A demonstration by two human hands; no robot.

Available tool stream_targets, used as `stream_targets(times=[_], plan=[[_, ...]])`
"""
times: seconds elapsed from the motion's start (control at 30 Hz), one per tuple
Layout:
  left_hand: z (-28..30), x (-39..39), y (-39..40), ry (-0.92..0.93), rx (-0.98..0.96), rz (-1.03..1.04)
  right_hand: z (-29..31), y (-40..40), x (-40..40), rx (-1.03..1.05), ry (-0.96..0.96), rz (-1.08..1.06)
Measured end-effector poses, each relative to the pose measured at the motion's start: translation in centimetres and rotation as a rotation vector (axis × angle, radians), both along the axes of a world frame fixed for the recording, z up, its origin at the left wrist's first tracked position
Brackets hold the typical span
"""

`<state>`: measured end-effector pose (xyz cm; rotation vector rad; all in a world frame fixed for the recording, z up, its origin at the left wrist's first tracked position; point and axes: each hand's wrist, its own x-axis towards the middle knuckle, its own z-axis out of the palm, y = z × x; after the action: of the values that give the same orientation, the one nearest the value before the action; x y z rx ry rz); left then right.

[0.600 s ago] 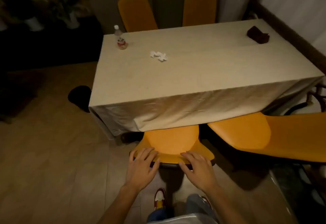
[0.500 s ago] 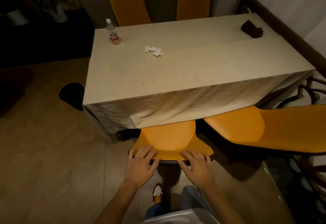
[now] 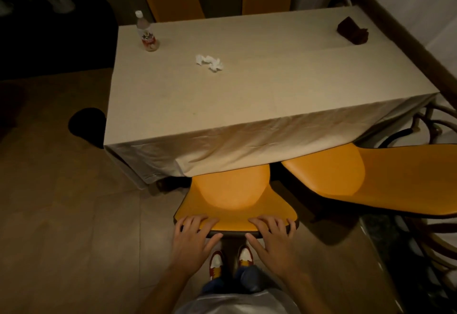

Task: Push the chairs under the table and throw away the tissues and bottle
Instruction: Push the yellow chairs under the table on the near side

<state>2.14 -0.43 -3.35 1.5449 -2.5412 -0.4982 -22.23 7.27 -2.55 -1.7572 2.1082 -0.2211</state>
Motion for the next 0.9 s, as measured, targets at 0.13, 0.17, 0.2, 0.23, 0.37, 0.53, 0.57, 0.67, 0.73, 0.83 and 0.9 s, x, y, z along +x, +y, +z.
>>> stream_targets(times=[0.13,0.17,0.2,0.23,0.37,0.53,0.57,0.67,0.73,0.83,0.9], plan=[[0.2,-0.3,-0.2,-0.018,-0.004,0.005,-0.3,-0.2,-0.3,-0.011,-0.011,0.008],[0.2,-0.4,-0.3,-0.018,-0.002,0.009,-0.4,-0.4,-0.4,-0.017,-0.010,0.005],[0.1,-0.4,-0.4,-0.013,0.002,0.012,-0.4,-0.5,-0.5,-0.016,-0.008,0.006],[0.1,-0.5,-0.5,-0.009,0.010,0.015,-0.4,-0.7,-0.7,-0.011,-0.006,0.014],[0.3,-1.7,-0.5,-0.014,0.029,0.028,-0.2,-1.2,-2.4,-0.007,-0.005,0.042],[0.5,-3.5,-1.0,-0.023,0.035,0.041,0.0,-2.6,-4.3,-0.014,-0.023,0.065],[0.5,-3.7,-1.1,-0.026,0.037,0.047,0.0,-2.8,-4.6,-0.013,-0.023,0.071],[0.5,-4.5,-1.6,-0.017,0.040,0.058,-0.1,-3.5,-5.4,-0.010,-0.017,0.085],[0.5,-4.9,-2.4,-0.017,0.029,0.072,-0.1,-4.4,-5.8,-0.013,-0.012,0.103],[0.4,-5.4,-3.1,-0.020,0.019,0.098,-0.2,-5.6,-6.5,-0.003,-0.002,0.136],[0.3,-5.8,-3.3,-0.027,0.025,0.110,-0.3,-6.0,-7.0,-0.005,-0.002,0.144]])
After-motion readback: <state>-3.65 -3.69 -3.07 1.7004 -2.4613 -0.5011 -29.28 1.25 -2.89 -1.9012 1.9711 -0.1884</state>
